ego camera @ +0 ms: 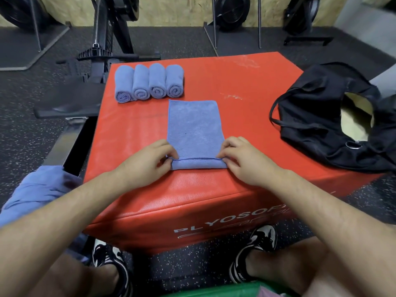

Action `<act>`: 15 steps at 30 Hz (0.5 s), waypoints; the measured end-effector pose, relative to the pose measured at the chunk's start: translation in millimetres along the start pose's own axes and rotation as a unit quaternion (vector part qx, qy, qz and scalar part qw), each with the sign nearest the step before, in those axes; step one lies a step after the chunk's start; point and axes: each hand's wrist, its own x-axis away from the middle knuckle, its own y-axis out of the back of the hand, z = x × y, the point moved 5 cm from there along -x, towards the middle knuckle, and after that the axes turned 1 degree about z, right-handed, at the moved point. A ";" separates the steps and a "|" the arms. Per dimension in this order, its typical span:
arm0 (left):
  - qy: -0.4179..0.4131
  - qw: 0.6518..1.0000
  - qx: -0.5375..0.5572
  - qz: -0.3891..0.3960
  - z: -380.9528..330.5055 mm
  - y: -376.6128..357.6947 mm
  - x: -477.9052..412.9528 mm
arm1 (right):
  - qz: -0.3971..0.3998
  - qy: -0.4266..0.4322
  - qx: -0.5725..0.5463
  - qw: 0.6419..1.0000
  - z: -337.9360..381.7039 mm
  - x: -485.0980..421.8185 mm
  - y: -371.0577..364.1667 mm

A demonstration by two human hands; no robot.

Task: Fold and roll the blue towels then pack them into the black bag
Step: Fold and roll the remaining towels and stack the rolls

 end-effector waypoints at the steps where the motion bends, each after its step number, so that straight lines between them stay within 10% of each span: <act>1: -0.004 1.000 -0.015 -0.008 -0.7 -1.0 0.0 | -0.007 0.007 0.013 1.000 1.3 -0.5 0.2; 7: -0.084 0.985 -0.149 -0.030 -15.0 -3.8 4.8 | 0.006 0.060 0.071 0.996 11.6 0.5 7.6; 15: -0.100 0.992 -0.058 0.042 -9.0 2.6 8.1 | 0.049 0.006 -0.020 0.999 -3.4 4.1 5.2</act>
